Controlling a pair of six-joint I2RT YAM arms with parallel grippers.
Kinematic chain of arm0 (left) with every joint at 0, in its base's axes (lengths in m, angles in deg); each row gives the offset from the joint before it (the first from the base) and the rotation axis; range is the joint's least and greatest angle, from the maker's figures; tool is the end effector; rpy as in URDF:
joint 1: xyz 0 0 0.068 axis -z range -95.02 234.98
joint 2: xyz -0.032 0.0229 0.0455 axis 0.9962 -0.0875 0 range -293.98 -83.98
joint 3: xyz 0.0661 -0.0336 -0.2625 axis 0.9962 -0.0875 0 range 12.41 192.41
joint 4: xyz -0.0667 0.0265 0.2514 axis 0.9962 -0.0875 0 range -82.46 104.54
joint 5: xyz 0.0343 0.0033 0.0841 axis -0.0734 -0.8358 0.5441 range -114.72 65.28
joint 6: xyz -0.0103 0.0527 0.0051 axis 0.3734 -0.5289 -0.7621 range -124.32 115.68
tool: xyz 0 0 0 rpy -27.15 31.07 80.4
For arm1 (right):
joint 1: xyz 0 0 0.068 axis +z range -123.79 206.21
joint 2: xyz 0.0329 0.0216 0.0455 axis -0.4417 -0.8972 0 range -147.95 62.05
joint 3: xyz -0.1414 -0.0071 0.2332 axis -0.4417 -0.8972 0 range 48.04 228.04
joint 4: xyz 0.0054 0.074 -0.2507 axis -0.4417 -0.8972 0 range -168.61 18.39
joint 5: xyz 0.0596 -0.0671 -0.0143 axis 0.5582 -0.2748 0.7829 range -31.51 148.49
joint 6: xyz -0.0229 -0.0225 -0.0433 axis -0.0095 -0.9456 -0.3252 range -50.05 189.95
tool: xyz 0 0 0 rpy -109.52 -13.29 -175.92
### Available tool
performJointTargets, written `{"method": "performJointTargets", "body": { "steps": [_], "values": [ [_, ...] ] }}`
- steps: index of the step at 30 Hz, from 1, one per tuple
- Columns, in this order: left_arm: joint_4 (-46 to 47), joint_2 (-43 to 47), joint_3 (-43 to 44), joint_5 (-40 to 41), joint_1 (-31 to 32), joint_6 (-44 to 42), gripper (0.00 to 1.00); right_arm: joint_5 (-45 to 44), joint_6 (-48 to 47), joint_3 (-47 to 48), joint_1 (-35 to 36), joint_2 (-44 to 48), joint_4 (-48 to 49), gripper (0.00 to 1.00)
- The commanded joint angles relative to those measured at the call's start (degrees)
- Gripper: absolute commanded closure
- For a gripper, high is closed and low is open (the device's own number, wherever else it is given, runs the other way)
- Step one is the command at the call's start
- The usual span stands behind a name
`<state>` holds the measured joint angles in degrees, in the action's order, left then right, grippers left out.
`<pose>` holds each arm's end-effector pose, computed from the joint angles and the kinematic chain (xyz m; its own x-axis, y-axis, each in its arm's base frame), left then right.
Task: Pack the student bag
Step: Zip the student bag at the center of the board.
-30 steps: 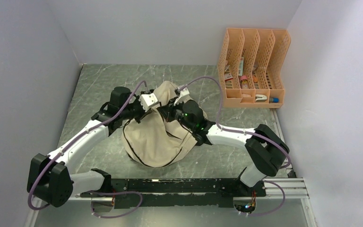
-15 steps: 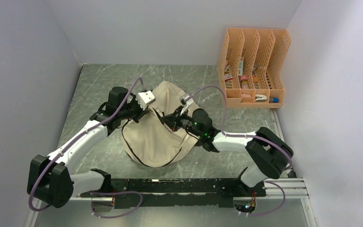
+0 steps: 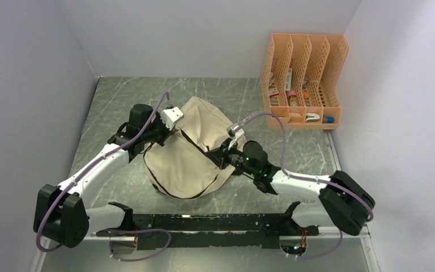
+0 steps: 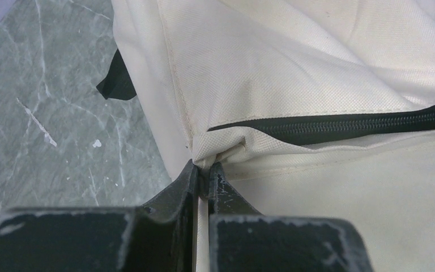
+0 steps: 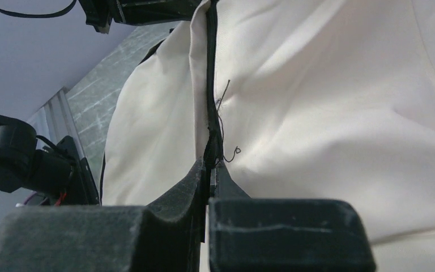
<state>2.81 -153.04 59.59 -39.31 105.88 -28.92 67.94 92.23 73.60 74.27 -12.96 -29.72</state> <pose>0.2450 -0.1032 0.2643 -0.2448 0.5247 -0.8153 0.7073 0.6718 0.2200 0.1725 0.2008 0.2070 -0.4008 0.1135 -0.9091 -0.7463 0.5352 0.3958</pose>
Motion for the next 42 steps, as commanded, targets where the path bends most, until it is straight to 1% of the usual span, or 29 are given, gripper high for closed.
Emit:
{"method": "performJointTargets", "body": {
  "steps": [1, 7, 10, 13, 18, 21, 25, 28, 29, 34, 36, 39, 42],
  "values": [
    [4.9, -0.3, -0.1, 11.1, -3.0, -2.0, 0.95, -2.8, 1.8, -4.0, 0.0, 6.7, -7.3, 1.00],
    [5.3, -1.5, 0.6, 11.8, -3.0, -1.8, 0.95, -9.2, 3.8, -6.2, 0.0, 14.4, -18.9, 1.00],
    [5.3, -2.1, 0.7, 12.2, -3.0, -1.9, 0.95, -11.7, 4.5, -6.9, 0.0, 16.5, -23.1, 1.00],
    [5.3, -2.6, 0.9, 12.9, -3.1, -2.2, 0.95, -11.9, 5.0, -7.2, 0.0, 17.3, -25.9, 1.00],
    [5.2, -3.1, 1.2, 14.5, -3.2, -2.9, 0.95, -8.3, 5.6, -8.0, 0.0, 15.5, -27.1, 1.00],
    [5.2, -3.4, 1.2, 14.5, -3.4, -2.9, 0.95, -3.8, 4.7, -7.6, 0.0, 11.7, -27.3, 1.00],
    [5.1, -3.6, 1.4, 14.5, -3.7, -2.9, 0.95, -1.4, 4.1, -5.8, 0.1, 6.5, -29.1, 1.00],
    [5.3, -3.5, 1.3, 14.5, -4.0, -2.9, 0.95, -3.0, 4.5, -5.5, 0.1, 5.1, -30.1, 1.00],
    [5.4, -3.5, 1.2, 16.0, -4.1, -2.9, 0.95, -4.0, 4.7, -5.7, 0.1, 5.3, -30.4, 1.00],
    [5.6, -3.8, 1.2, 16.4, -4.5, -2.7, 0.95, -8.6, 5.6, -6.9, 0.1, 8.4, -31.2, 1.00],
    [5.6, -3.9, 1.2, 15.8, -4.6, -2.6, 0.95, -11.3, 6.2, -7.4, 0.0, 10.0, -31.6, 0.97],
    [5.8, -4.1, 1.3, 12.5, -4.6, -2.7, 0.95, -12.7, 6.1, -7.9, 0.0, 12.4, -30.1, 0.94],
    [6.0, -4.3, 1.6, 5.4, -4.6, -3.2, 0.95, -13.0, 5.3, -7.6, 0.0, 14.3, -27.0, 0.91]
  ]
}}
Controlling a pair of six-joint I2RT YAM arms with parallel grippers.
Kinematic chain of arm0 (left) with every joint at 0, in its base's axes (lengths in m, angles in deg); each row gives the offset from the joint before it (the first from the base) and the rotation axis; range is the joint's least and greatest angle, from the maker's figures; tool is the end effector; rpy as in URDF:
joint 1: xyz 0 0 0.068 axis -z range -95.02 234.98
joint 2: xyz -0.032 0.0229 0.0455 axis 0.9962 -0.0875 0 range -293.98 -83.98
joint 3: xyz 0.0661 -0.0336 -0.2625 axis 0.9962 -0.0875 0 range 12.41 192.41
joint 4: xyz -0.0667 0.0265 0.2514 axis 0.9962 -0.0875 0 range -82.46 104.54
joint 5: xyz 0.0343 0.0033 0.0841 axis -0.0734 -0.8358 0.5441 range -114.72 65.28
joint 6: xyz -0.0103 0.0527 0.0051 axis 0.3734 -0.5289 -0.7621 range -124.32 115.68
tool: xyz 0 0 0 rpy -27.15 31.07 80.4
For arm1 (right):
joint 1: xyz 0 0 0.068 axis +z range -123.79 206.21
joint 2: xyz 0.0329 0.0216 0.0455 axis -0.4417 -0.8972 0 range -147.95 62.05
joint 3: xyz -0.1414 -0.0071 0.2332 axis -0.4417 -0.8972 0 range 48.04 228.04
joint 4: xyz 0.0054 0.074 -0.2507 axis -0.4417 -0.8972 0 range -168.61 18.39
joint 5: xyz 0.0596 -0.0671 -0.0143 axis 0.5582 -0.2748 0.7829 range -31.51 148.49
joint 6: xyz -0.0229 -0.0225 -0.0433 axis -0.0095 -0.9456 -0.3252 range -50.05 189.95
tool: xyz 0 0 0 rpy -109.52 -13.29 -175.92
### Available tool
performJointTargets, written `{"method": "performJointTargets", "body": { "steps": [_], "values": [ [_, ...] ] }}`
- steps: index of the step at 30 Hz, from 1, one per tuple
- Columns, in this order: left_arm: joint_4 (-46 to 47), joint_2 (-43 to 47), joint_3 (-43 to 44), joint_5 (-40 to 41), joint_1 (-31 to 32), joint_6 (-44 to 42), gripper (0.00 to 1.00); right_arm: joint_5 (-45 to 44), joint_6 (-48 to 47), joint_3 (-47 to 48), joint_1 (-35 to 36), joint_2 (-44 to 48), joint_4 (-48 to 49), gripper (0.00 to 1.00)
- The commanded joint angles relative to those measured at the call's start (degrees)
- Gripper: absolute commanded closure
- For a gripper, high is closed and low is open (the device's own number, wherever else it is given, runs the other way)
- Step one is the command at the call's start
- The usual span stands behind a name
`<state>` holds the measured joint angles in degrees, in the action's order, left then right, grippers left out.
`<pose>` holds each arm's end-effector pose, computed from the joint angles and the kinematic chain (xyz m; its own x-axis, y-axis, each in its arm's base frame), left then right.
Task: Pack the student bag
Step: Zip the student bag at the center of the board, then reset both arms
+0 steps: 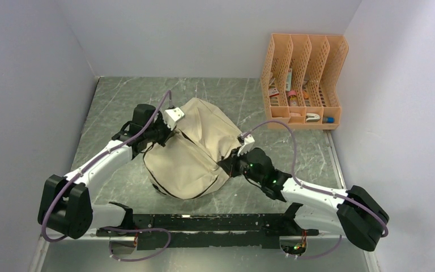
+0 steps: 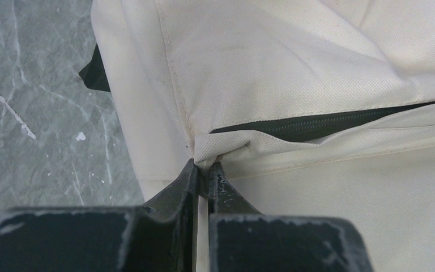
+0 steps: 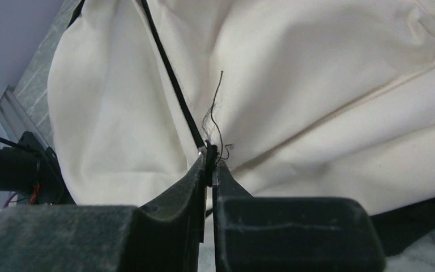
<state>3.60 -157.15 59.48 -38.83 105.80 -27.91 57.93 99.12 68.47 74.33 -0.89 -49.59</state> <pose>0.2554 -0.1065 0.2468 -0.3052 0.5313 -0.7903 0.7079 0.6817 0.1849 0.1495 0.1663 0.1889 -0.5640 0.1011 -0.8196 -0.5308 0.7159 0.4536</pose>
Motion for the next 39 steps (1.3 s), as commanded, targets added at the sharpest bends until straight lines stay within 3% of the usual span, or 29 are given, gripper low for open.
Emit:
{"method": "performJointTargets", "body": {
  "steps": [1, 4, 7, 12, 19, 20, 24, 26, 28, 31, 33, 34, 39],
  "values": [
    [5.2, -0.4, 1.9, 2.6, -4.5, -4.4, 0.95, -3.1, -1.9, -2.2, -0.1, 2.7, -6.1, 0.90],
    [5.9, -0.7, 2.1, -2.2, -4.4, -3.5, 0.95, -3.7, -2.7, -0.6, -0.1, 3.4, -3.5, 0.89],
    [5.8, -0.7, 2.1, -2.0, -4.4, -3.3, 0.94, -4.4, -3.3, 0.9, -0.1, 4.2, -2.9, 0.88],
    [7.0, 0.0, 1.6, -0.6, -4.4, -1.5, 0.77, -10.4, -1.9, 1.3, 0.0, 7.4, -4.7, 0.85],
    [9.3, 1.0, 2.7, -0.4, -4.4, 3.8, 0.64, -24.2, 1.3, 1.4, -0.1, 14.4, -8.8, 0.74],
    [9.7, 1.1, 2.9, -0.5, -4.4, 4.9, 0.61, -25.7, 1.0, 1.9, -0.1, 14.9, -9.3, 0.71],
    [11.3, 2.8, 4.1, -1.3, -4.4, 9.1, 0.19, -32.1, -2.6, 6.0, -0.1, 15.6, -12.0, 0.61],
    [12.5, 3.7, 5.0, -0.2, -4.4, 12.0, 0.14, -35.6, -5.2, 9.0, -0.1, 15.3, -13.5, 0.58],
    [13.4, 4.7, 5.8, 0.7, -4.4, 15.5, 0.04, -38.6, -7.4, 12.0, -0.2, 14.5, -14.9, 0.52],
    [14.9, 6.4, 6.9, 4.2, -4.4, 24.1, 0.03, -40.3, -11.8, 15.8, -0.2, 13.5, -15.3, 0.44],
    [13.5, 6.9, 8.6, 7.7, -4.4, 31.0, 0.03, -40.6, -14.1, 17.9, -0.1, 13.0, -16.5, 0.21],
    [12.4, 6.9, 9.6, 8.8, -4.4, 33.5, 0.03, -40.6, -14.8, 18.9, -0.2, 12.9, -17.0, 0.02],
    [2.8, 6.8, 15.6, 14.9, -4.5, 42.8, 0.03, -40.0, -16.5, 21.1, -0.1, 12.9, -18.9, 0.00]
  ]
}}
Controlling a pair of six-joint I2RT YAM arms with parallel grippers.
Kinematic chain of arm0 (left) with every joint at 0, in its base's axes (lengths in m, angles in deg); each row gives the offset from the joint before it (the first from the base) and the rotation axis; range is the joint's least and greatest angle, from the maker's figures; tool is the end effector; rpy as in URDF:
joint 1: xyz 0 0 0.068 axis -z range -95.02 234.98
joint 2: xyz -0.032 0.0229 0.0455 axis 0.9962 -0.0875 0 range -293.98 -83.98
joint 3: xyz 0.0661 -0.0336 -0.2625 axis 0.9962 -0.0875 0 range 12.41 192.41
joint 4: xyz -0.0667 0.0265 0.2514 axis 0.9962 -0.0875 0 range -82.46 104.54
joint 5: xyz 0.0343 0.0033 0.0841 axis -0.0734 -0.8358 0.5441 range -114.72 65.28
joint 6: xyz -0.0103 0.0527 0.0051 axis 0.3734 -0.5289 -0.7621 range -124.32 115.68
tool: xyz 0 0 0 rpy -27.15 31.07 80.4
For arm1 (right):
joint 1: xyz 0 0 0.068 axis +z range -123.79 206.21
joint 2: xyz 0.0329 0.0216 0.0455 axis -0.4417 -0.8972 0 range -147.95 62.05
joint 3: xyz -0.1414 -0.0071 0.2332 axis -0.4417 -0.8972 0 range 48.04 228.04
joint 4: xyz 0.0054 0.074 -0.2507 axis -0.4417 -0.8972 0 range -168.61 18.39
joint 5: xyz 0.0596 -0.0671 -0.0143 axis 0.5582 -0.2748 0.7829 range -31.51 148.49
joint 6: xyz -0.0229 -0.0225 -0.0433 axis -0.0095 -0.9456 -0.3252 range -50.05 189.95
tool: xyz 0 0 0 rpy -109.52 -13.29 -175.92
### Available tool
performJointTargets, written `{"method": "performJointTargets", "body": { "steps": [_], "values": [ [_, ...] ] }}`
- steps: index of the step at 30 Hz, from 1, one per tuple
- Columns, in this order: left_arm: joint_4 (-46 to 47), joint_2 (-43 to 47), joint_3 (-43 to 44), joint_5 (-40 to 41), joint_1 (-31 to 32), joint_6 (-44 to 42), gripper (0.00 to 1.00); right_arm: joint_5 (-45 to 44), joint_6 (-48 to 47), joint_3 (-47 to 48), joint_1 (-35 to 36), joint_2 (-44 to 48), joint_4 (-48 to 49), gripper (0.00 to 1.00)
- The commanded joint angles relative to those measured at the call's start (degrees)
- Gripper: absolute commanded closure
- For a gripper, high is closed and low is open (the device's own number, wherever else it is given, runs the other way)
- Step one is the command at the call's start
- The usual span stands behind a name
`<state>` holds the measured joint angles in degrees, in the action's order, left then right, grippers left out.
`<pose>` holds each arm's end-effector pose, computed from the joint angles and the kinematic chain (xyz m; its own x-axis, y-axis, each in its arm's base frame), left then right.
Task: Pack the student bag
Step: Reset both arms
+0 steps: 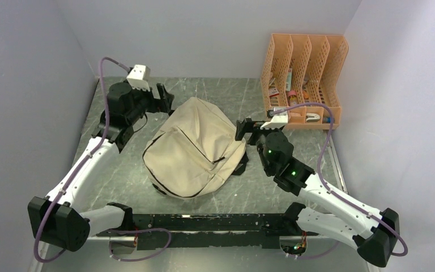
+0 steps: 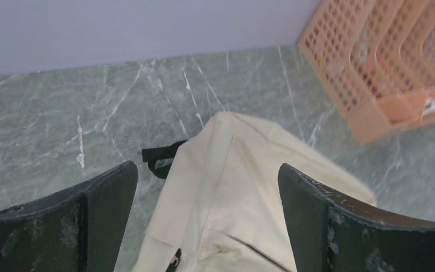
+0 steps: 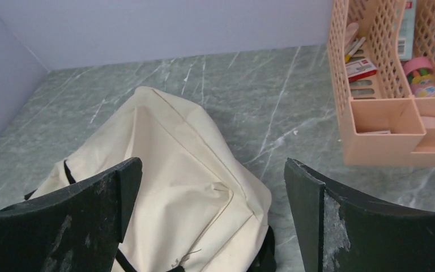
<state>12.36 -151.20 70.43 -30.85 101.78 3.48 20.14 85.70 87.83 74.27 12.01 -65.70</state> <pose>0.2636 -0.0836 0.3553 -0.2396 -0.0686 -0.9684 0.3584 0.9208 -0.1539 0.1526 0.1369 0.3236 -0.0948 0.2131 -0.9724 -0.1497 0.9627 0.2256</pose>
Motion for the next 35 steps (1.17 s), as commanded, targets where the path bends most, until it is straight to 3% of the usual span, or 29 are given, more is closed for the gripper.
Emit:
{"method": "performJointTargets", "body": {
  "steps": [1, 4, 10, 15, 19, 30, 35],
  "values": [
    [-6.3, 1.3, 4.5, 8.9, -0.4, 12.5, 0.03, -2.2, -3.2, 1.9, -0.1, 0.2, -3.4, 0.00],
    [-6.5, 3.5, 3.0, 13.6, -0.4, 14.4, 0.03, -2.2, -2.0, 3.1, -0.1, 0.1, -8.1, 0.00],
    [-8.7, 6.6, 0.7, 22.2, -0.4, 13.3, 0.03, 5.8, -4.0, 7.7, -0.1, -1.5, -16.8, 0.00],
    [-9.8, 8.1, -1.5, 23.1, -0.4, 12.1, 0.03, 14.8, -3.1, 5.3, -0.1, -0.6, -12.3, 0.00],
    [-10.4, 10.7, -3.8, 25.0, -0.4, 10.2, 0.03, 15.0, -0.6, 3.6, -0.1, -1.0, -10.5, 0.00],
    [-6.9, 15.6, -10.1, 27.8, -0.4, 6.6, 0.03, -4.7, 1.4, 2.8, -0.1, 2.4, -10.7, 0.00],
    [-5.6, 16.0, -12.0, 27.0, -0.5, 6.7, 0.03, -6.9, -0.6, 1.0, -0.1, 6.5, -9.6, 0.00]
  ]
}}
